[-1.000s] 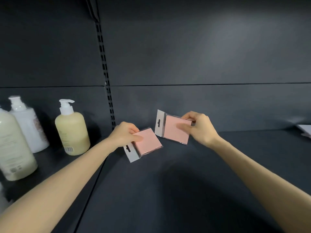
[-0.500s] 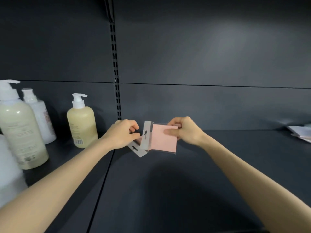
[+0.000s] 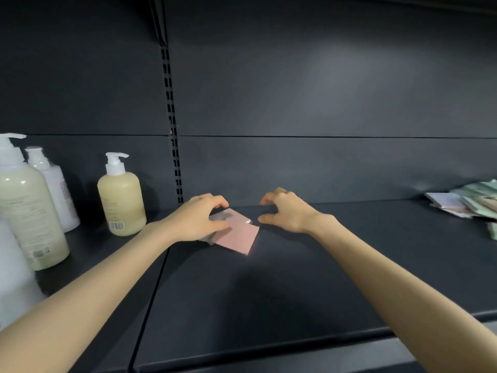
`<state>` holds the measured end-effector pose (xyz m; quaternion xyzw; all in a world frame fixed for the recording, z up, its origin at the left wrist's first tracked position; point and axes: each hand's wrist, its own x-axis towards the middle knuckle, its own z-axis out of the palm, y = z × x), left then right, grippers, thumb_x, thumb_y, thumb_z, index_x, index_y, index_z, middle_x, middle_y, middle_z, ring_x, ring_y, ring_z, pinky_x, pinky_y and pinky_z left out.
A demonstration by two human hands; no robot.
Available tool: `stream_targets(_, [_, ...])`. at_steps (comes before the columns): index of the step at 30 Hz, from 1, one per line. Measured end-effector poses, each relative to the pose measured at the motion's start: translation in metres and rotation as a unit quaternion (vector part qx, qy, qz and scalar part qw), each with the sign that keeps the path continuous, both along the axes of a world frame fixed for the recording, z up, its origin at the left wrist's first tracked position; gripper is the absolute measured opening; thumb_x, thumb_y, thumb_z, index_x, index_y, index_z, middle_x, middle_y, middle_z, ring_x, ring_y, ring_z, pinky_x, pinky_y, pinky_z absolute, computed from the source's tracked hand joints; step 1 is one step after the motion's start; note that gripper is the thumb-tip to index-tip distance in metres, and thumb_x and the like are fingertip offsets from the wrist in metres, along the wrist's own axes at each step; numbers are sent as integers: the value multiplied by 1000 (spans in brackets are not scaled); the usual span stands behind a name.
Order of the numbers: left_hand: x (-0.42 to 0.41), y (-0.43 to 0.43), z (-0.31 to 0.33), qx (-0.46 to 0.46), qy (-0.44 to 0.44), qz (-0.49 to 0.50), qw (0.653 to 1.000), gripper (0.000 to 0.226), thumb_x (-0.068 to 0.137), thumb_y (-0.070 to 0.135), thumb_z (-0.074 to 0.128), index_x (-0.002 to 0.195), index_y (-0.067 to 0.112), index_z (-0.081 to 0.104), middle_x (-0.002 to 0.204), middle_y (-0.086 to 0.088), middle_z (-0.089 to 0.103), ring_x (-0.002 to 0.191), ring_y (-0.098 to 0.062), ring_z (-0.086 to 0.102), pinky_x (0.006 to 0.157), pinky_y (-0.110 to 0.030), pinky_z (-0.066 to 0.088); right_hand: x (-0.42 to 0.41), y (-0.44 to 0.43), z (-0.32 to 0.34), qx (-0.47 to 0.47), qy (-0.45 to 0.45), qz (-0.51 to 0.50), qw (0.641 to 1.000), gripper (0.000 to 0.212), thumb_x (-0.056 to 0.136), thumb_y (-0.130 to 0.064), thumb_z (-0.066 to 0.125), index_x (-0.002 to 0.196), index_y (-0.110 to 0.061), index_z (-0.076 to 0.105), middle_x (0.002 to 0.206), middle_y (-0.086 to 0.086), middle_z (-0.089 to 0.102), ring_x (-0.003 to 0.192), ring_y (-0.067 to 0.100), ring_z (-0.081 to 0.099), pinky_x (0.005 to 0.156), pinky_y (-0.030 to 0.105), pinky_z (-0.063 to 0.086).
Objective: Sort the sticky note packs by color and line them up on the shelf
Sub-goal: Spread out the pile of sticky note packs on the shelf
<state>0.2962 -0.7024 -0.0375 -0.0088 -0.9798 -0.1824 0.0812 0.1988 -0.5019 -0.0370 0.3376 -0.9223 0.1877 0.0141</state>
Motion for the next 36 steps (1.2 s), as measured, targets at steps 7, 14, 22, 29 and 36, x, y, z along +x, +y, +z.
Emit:
stream_targets(7, [-12,82,37,0,89,-52,995,49,90,35,59,135,25,44,134,7,45,129,-13,38,107,-32,31,7,102,40,-27,87,-79,993,50,90,-34,59,135,-18,44,133,6,41,123,28,44,101,42,40])
stream_targets(14, [-16,219,42,-13,134,-98,986,50,91,39,55,137,27,39,136,8,42,129,-15,36,108,-38,30,31,250,43,-28,127,-153,980,47,91,-32,58,133,-16,44,127,7,44,119,29,44,96,41,42])
stream_targets(22, [-18,365,14,-31,108,-163,980,52,93,40,51,140,26,35,141,6,39,127,-15,36,107,-36,31,48,400,18,33,102,-206,973,48,91,-31,58,135,-16,43,137,6,41,127,29,39,98,38,39])
stream_targets(29, [-54,448,26,-40,101,-209,972,48,94,37,50,138,26,37,136,5,42,123,-16,38,103,-33,33,29,476,20,33,78,-232,969,47,91,-31,57,134,-20,44,147,4,34,124,25,44,96,37,41])
stream_targets(36, [-126,503,24,-40,99,-237,966,44,93,36,52,134,23,43,135,5,44,126,-16,38,104,-36,34,-28,527,17,35,70,-259,963,47,90,-33,58,134,-21,44,135,3,43,120,27,46,93,38,43])
